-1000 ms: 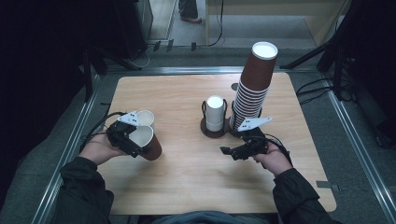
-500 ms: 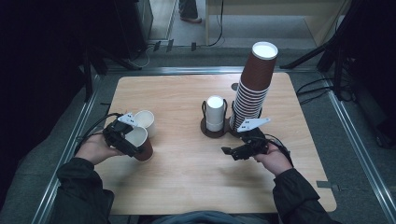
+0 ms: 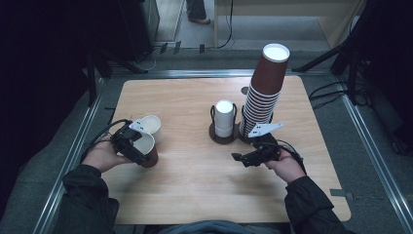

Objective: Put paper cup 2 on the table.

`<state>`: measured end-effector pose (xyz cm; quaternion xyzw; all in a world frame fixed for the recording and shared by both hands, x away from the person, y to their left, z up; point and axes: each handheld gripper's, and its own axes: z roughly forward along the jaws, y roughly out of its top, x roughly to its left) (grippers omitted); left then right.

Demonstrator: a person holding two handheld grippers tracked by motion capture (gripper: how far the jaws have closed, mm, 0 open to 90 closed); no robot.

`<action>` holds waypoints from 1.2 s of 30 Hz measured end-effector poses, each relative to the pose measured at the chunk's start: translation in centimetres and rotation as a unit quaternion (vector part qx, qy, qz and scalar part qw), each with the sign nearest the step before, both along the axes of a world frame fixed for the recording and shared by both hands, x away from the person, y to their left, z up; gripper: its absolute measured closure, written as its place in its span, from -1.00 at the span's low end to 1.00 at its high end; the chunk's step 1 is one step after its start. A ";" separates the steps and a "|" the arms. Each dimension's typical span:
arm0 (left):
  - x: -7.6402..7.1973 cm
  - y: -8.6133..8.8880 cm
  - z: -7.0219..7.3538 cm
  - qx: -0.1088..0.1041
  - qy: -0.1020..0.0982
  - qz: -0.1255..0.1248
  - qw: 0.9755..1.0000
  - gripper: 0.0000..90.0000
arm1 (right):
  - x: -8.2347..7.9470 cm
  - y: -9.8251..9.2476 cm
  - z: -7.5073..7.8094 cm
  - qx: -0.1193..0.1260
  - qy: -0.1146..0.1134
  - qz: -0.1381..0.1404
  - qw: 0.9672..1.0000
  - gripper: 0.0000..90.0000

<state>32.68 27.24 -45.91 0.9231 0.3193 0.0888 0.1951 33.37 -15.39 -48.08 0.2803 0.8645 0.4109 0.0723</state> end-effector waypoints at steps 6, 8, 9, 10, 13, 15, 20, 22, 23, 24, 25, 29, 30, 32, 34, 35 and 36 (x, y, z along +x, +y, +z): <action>0.1 0.0 -0.1 -0.004 0.005 0.003 1.000 -0.92 | 0.0 0.0 0.0 0.000 0.001 -0.001 1.000 -0.60; 0.1 -0.1 -0.2 -0.011 0.009 0.002 1.000 -0.94 | 0.0 0.0 0.0 0.000 0.001 0.000 1.000 -0.60; 0.1 -0.1 -0.2 -0.012 0.011 0.000 1.000 -0.95 | 0.0 0.0 0.0 0.000 0.001 0.000 1.000 -0.60; 0.1 -0.1 -0.2 -0.012 0.010 -0.001 1.000 -0.97 | 0.0 0.0 0.0 0.000 0.001 -0.001 1.000 -0.60; 0.1 -0.1 -0.1 -0.015 0.011 0.001 1.000 -1.00 | 0.0 -0.1 0.0 0.001 0.002 -0.001 1.000 -0.60; 0.1 -0.1 -0.1 -0.020 0.012 0.002 1.000 -1.00 | 0.0 -0.1 0.0 0.001 0.001 0.000 1.000 -0.60; 0.0 0.0 0.3 -0.033 0.008 -0.002 0.999 -1.00 | 0.0 -0.1 0.0 0.001 0.002 0.000 1.000 -0.60; 0.0 0.1 0.5 -0.040 0.007 -0.001 0.999 -1.00 | 0.0 -0.1 0.0 0.001 0.001 0.001 1.000 -0.60; 0.0 0.2 0.6 -0.044 0.002 0.000 0.999 -1.00 | 0.0 -0.1 0.0 0.001 0.002 0.001 1.000 -0.60; -0.1 0.2 0.7 -0.046 0.001 0.004 0.999 -1.00 | 0.0 -0.1 0.0 0.001 0.002 0.001 1.000 -0.60; -0.1 0.2 0.8 -0.047 0.002 0.003 0.999 -1.00 | 0.0 -0.1 0.0 0.000 0.002 0.001 1.000 -0.60; -0.2 0.4 1.2 -0.056 0.000 0.006 0.998 -1.00 | 0.0 -0.1 0.0 0.000 0.002 0.002 1.000 -0.60; -0.2 0.5 1.2 -0.058 0.001 0.006 0.998 -1.00 | 0.0 -0.1 0.0 0.001 0.001 0.002 1.000 -0.60; -0.2 0.5 1.4 -0.056 -0.003 0.009 0.998 -1.00 | 0.0 -0.1 0.0 0.000 0.002 0.002 1.000 -0.60; -0.3 0.5 1.6 -0.059 -0.006 0.008 0.998 -1.00 | 0.0 -0.1 0.0 0.001 0.002 0.002 1.000 -0.60; -0.3 0.5 1.8 -0.059 -0.008 0.008 0.998 -1.00 | 0.0 -0.1 0.0 0.001 0.002 0.002 1.000 -0.60; -0.3 0.5 1.9 -0.058 -0.009 0.007 0.998 -1.00 | 0.0 -0.1 0.0 0.001 0.002 0.003 1.000 -0.60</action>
